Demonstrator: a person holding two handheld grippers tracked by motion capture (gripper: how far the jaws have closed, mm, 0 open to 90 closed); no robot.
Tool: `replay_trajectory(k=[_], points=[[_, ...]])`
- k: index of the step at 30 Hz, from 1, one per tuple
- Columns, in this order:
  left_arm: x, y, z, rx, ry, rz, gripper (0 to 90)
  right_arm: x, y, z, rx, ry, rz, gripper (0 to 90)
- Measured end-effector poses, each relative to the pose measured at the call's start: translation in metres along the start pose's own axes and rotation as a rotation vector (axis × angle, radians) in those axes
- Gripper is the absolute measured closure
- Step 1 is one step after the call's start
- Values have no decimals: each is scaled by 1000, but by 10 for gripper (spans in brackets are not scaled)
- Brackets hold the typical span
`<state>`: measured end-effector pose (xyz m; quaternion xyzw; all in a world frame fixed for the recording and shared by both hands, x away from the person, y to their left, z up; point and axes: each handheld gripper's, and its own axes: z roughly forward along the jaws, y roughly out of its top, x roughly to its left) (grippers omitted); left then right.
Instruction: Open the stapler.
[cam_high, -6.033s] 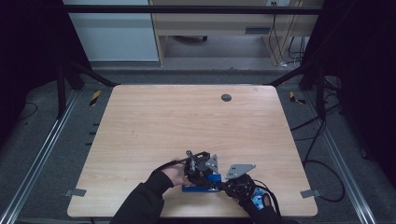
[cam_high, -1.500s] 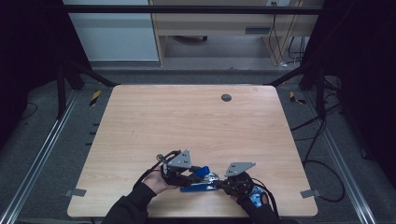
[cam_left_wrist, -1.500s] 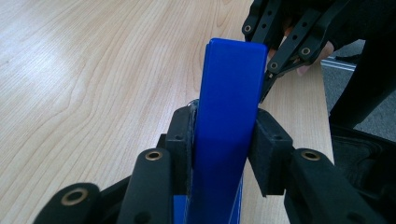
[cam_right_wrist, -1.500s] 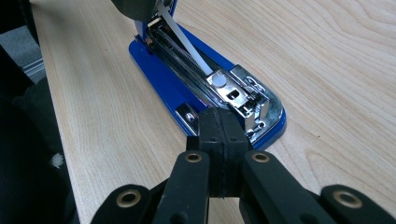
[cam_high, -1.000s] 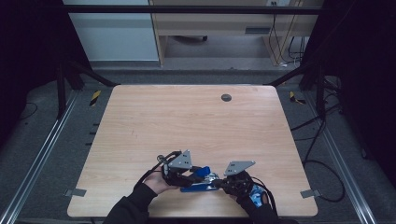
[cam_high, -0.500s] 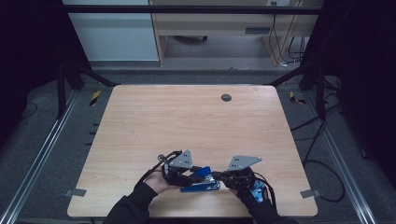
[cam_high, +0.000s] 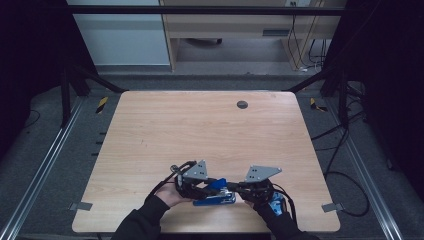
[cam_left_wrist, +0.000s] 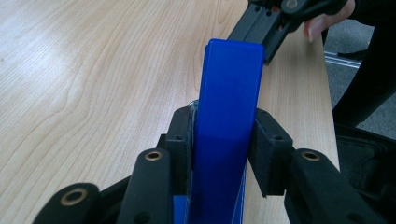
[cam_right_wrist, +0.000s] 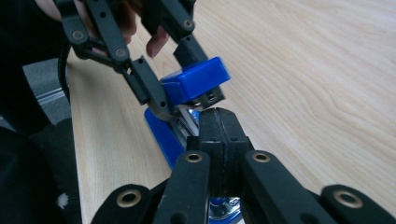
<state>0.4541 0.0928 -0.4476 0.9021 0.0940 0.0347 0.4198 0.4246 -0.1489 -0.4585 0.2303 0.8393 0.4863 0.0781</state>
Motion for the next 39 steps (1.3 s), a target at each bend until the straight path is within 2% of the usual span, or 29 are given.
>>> replay_trajectory(k=[5,8,10,13,20,27,29,31,33,35,39], points=[[0,0,0,1,-7,-18,622,1,0,1,-2,2,-1,900],[1,0,-2,0,-23,-57,579,1,0,1,-2,2,4,900],[1,1,-5,0,-11,-74,538,1,0,1,-2,1,7,900],[-1,0,-14,-24,17,-90,529,0,0,1,-2,3,10,900],[-4,-4,-37,-81,134,-151,543,0,-1,2,2,2,18,900],[-12,-16,-43,-138,288,-210,605,0,-1,2,4,-1,22,900],[-15,-22,-43,-155,311,-222,623,0,-1,2,4,-1,22,900],[-20,-27,-43,-184,349,-251,644,0,-1,2,5,-1,23,900],[-26,-33,-42,-223,366,-273,661,0,-1,2,5,-1,24,900],[-31,-39,-40,-237,397,-283,673,0,-1,2,6,-1,25,900],[-40,-53,-38,-287,431,-337,701,0,-1,2,7,0,28,900]])
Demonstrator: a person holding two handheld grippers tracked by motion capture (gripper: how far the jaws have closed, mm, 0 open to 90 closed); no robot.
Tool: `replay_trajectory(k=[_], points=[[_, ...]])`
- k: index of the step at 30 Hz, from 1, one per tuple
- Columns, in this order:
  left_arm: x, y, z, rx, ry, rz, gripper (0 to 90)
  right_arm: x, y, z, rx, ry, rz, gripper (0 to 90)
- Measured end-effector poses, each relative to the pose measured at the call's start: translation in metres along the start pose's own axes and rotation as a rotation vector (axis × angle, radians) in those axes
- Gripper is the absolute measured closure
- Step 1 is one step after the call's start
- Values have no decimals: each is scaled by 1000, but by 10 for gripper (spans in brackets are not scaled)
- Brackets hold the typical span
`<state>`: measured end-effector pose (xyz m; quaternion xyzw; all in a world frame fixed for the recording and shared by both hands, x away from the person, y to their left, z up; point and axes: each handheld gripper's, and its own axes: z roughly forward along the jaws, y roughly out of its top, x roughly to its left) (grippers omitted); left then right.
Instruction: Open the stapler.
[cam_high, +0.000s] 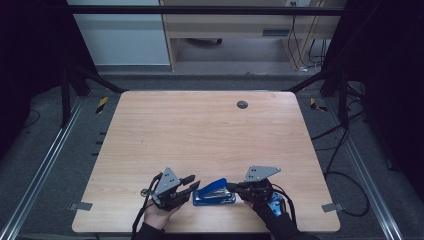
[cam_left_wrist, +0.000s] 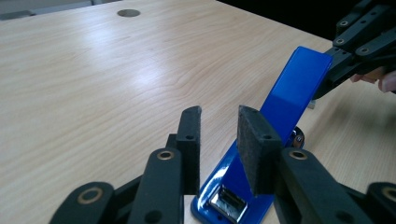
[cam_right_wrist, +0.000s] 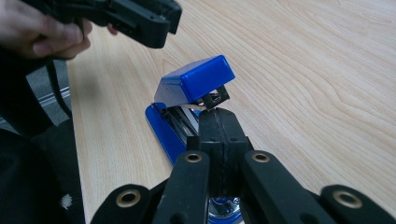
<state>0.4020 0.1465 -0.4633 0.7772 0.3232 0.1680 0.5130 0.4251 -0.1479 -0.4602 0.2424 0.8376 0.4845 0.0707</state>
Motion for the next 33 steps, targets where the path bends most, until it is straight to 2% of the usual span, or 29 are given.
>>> replay_trajectory(k=[3,9,12,18,28,33], points=[[-3,-12,-5,-38,19,-32,711,0,0,0,0,2,2,900],[-11,-28,-11,-45,79,-58,751,0,0,1,3,0,4,900],[-17,-34,-14,-47,101,-52,767,0,0,1,3,1,8,900],[-28,-38,-17,-61,101,-51,791,0,0,1,3,1,10,900],[-47,-44,-11,-59,115,-38,858,0,0,1,4,0,7,900],[-56,-46,-4,-51,146,-34,887,0,0,1,5,-1,7,900]])
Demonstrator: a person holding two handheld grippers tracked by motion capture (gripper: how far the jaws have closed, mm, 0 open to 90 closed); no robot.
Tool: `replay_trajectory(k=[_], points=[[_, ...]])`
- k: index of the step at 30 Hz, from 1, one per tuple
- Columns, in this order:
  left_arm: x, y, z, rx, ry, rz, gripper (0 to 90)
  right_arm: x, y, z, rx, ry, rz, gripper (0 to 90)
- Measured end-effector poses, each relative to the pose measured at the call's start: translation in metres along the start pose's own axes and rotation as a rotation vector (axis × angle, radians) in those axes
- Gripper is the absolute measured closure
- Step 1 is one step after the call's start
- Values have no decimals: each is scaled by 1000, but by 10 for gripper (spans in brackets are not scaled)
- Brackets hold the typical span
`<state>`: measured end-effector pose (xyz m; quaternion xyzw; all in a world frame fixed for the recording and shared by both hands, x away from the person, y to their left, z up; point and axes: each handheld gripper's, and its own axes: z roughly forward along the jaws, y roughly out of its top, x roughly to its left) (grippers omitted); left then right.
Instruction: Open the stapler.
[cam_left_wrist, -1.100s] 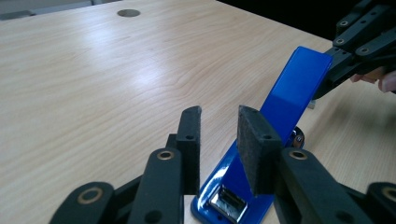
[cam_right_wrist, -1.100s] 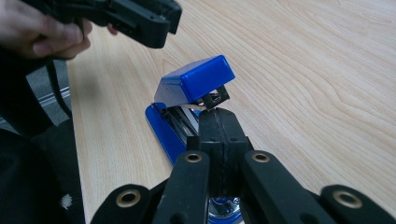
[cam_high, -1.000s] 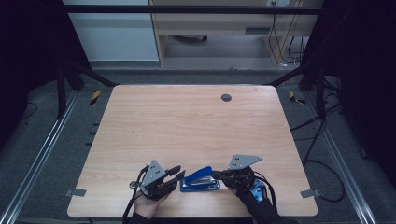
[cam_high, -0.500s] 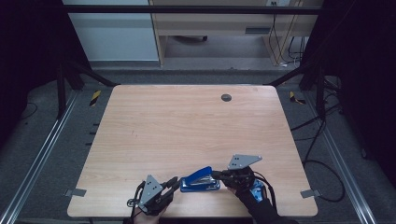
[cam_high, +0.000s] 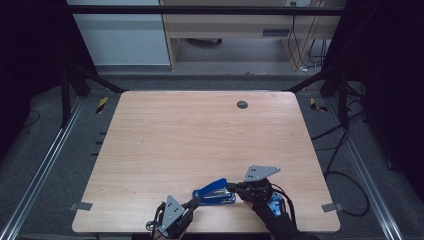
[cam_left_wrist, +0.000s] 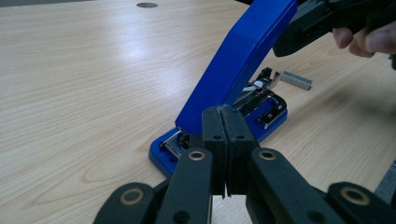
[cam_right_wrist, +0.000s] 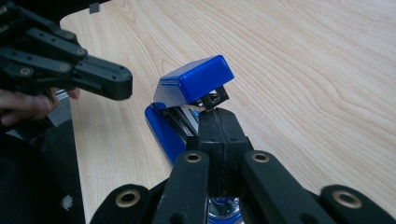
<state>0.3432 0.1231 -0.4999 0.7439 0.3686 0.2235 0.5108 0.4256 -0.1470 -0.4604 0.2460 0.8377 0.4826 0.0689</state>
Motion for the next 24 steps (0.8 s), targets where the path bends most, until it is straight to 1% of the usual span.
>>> replay_trajectory(k=[2,3,6,8,9,11,13,15,16,18,21,24], points=[[-3,-1,3,4,4,-1,893,0,0,0,0,0,1,900],[-5,-2,4,4,11,5,894,0,0,0,0,0,2,900],[-11,-3,8,6,9,12,894,0,0,0,0,1,3,900],[-15,-4,12,7,-9,12,894,0,0,0,0,2,5,900],[-17,-4,13,7,-6,15,894,0,0,0,0,1,3,900],[-20,-4,17,12,-19,12,894,0,0,0,0,2,4,900],[-25,-4,21,12,-24,22,894,0,0,0,0,2,5,900],[-30,-3,25,13,-44,23,894,0,0,0,1,3,6,900],[-32,-2,28,17,-47,21,894,0,0,0,1,4,5,900],[-37,-1,32,21,-54,5,894,0,0,0,0,3,4,900],[-42,-1,39,28,-51,-13,894,0,0,0,0,2,3,900],[-47,1,47,33,-35,-16,894,0,0,0,1,1,3,900]])
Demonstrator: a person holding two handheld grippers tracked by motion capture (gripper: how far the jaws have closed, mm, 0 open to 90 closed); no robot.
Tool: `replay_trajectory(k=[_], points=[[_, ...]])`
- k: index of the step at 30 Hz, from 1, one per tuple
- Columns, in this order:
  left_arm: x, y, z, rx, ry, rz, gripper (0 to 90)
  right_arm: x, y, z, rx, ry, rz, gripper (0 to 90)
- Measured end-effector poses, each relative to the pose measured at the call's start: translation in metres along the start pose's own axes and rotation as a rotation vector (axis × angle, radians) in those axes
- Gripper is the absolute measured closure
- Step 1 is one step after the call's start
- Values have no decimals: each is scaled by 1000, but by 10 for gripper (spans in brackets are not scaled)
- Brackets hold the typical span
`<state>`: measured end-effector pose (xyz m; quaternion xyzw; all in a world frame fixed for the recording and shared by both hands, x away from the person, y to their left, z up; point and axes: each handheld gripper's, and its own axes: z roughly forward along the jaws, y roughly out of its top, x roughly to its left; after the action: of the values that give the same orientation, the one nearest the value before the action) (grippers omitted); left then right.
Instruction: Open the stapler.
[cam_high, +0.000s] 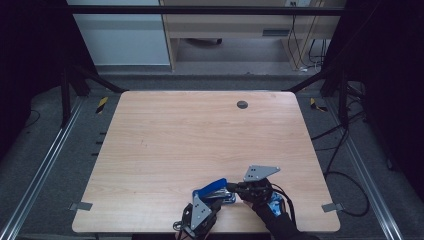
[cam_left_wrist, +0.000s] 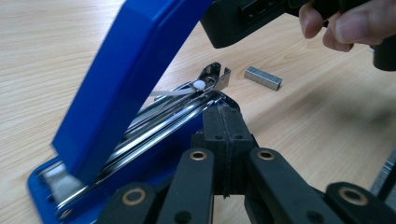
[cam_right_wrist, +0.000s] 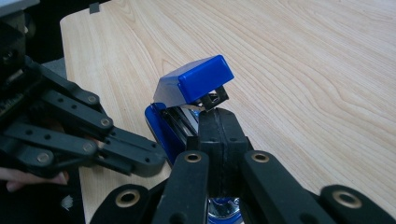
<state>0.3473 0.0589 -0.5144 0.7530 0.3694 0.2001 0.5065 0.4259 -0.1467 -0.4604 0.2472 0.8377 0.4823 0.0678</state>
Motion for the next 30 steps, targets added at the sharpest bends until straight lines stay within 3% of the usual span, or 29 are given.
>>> replay_trajectory(k=[12,18,23,30], points=[[-6,-3,14,17,42,-18,894,0,0,0,1,1,1,900],[-12,-7,17,-3,62,7,894,0,0,0,2,1,-1,900],[-8,-5,15,-18,63,-37,894,0,0,0,2,1,-1,900],[-9,-5,17,-24,77,-50,893,0,0,0,3,1,-2,900]])
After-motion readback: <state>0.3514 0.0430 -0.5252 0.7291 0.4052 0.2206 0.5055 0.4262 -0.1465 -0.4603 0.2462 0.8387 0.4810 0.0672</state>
